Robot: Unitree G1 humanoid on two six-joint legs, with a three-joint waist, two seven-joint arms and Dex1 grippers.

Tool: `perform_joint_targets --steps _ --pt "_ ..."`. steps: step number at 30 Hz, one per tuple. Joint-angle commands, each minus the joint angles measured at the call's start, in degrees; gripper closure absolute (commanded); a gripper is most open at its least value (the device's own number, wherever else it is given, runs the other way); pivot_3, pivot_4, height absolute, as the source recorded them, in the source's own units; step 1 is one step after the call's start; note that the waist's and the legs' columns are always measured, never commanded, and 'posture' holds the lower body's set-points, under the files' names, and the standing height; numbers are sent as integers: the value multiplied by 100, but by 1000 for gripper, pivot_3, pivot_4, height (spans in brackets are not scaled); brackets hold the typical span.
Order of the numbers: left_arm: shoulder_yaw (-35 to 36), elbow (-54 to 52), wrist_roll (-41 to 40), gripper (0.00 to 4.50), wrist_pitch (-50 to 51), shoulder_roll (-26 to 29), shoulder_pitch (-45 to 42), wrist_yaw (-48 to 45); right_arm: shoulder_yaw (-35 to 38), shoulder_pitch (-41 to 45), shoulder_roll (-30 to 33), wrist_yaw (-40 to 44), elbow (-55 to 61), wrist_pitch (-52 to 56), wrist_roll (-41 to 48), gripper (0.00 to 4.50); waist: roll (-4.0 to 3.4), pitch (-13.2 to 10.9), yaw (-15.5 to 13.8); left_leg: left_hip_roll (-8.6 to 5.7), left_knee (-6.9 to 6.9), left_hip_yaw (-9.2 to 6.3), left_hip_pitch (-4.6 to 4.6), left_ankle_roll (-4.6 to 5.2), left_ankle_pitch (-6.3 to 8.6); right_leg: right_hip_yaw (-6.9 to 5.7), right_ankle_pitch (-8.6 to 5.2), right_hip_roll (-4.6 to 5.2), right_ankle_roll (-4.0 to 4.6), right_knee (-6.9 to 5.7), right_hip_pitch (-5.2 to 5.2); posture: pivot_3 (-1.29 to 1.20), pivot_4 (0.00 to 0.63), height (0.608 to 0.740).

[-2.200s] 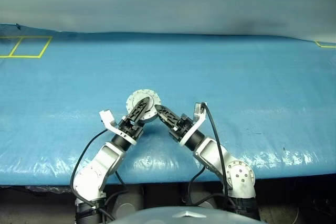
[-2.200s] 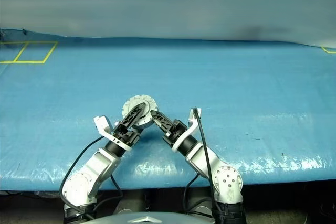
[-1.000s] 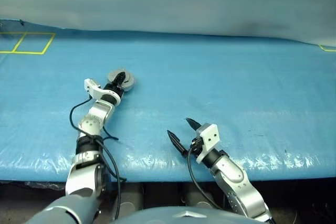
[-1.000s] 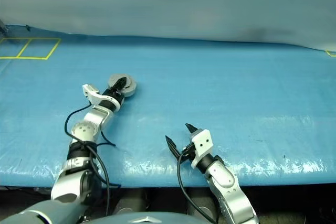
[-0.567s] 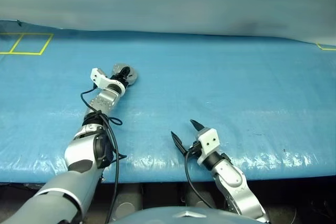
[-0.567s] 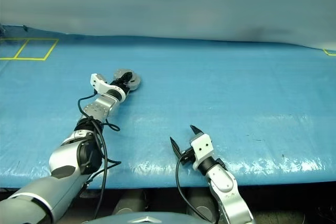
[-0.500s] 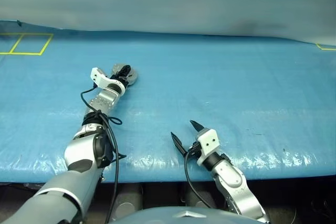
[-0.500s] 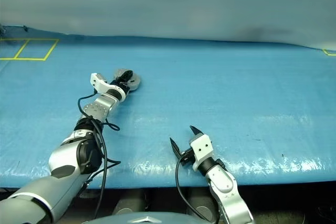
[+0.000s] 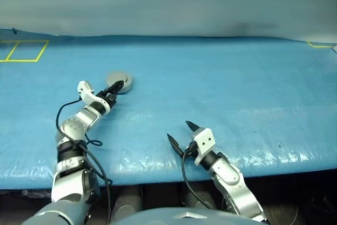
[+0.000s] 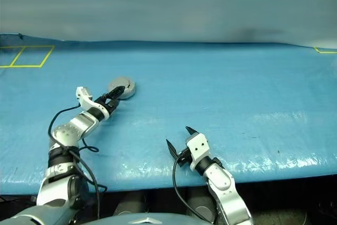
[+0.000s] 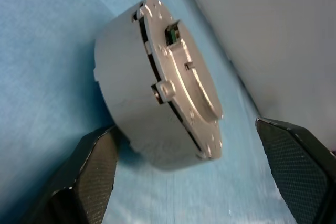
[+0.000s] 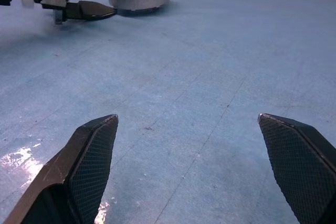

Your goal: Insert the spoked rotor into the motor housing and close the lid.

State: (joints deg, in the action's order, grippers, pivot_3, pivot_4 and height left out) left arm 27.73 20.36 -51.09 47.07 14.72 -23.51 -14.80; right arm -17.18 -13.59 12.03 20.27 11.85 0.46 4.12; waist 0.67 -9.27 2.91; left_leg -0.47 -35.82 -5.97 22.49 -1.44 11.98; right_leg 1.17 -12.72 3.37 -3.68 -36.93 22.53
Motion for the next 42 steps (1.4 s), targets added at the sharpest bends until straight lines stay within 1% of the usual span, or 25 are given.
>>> perform_joint_targets --steps 1,3,5,8,9,12,14,17,20,24,29,33,42 --pt "-434 -1087 236 32 441 151 932 92 195 78 -137 67 113 101 346 0 -8 10 -4 0 -2 0 0 0 0 0 0 0 0 0 0 0 150 740" --pt "-885 -1953 584 32 88 263 1519 -166 303 111 -184 30 98 35 371 0 -18 22 -1 1 -2 3 -1 0 0 4 -2 0 5 0 1 0 150 740" --pt "-1138 -2568 759 32 -238 313 1987 -436 416 140 -226 -54 36 -123 302 0 -25 26 -42 -1 0 10 -1 -1 1 11 -4 3 8 1 2 0 150 740" --pt "-1515 -3231 1559 32 -1379 335 2664 -680 604 147 -299 -102 32 -65 437 0 -23 27 -102 0 0 13 2 -1 1 12 -5 4 11 1 8 0 150 740" --pt "-1633 -3362 1844 32 -1713 339 2839 -681 658 144 -316 -99 37 -55 479 0 -23 26 -119 1 0 13 7 -2 1 12 -5 4 12 1 14 0 150 740" --pt "-2213 -3583 3198 32 -3150 446 3423 -582 839 148 -338 -83 26 -162 540 0 -23 26 -156 2 2 14 12 -2 2 14 -7 6 14 2 22 0 150 740" --pt "-2433 -3606 3690 32 -3719 433 3639 -539 916 146 -353 -105 15 -231 515 0 -23 24 -182 1 7 19 19 -2 3 17 -8 10 15 5 27 0 150 740" --pt "-2602 -3416 4207 32 -4603 271 3839 -407 971 104 -375 -92 16 -362 476 0 -22 24 -227 0 6 17 36 -1 3 13 -8 11 15 7 40 0 150 740" --pt "-2618 -3183 4411 32 -5253 97 3908 -323 978 52 -377 -31 32 -485 492 0 -23 23 -226 1 7 17 42 -1 3 12 -9 11 15 8 45 0 150 740" --pt "-2546 -3031 4411 32 -5557 -76 3934 -267 980 -3 -393 -14 69 -469 558 0 -24 22 -217 2 11 19 42 0 4 11 -10 10 15 8 47 0 150 740" --pt "-2544 -2954 4340 32 -5615 -113 3951 -342 986 -29 -419 -25 77 -488 559 0 -23 22 -213 2 11 18 42 1 4 7 -11 10 16 8 48 0 150 740" --pt "-2587 -2872 4351 32 -5663 -114 3913 -414 989 -42 -359 20 136 -304 615 0 -23 22 -213 2 10 18 43 1 4 7 -11 10 16 8 46 0 150 740" --pt "-2659 -2775 4345 32 -5681 -139 3815 -502 1011 -74 -364 -65 136 -358 616 0 -23 22 -214 2 11 17 43 1 4 4 -11 9 16 8 46 0 150 740"
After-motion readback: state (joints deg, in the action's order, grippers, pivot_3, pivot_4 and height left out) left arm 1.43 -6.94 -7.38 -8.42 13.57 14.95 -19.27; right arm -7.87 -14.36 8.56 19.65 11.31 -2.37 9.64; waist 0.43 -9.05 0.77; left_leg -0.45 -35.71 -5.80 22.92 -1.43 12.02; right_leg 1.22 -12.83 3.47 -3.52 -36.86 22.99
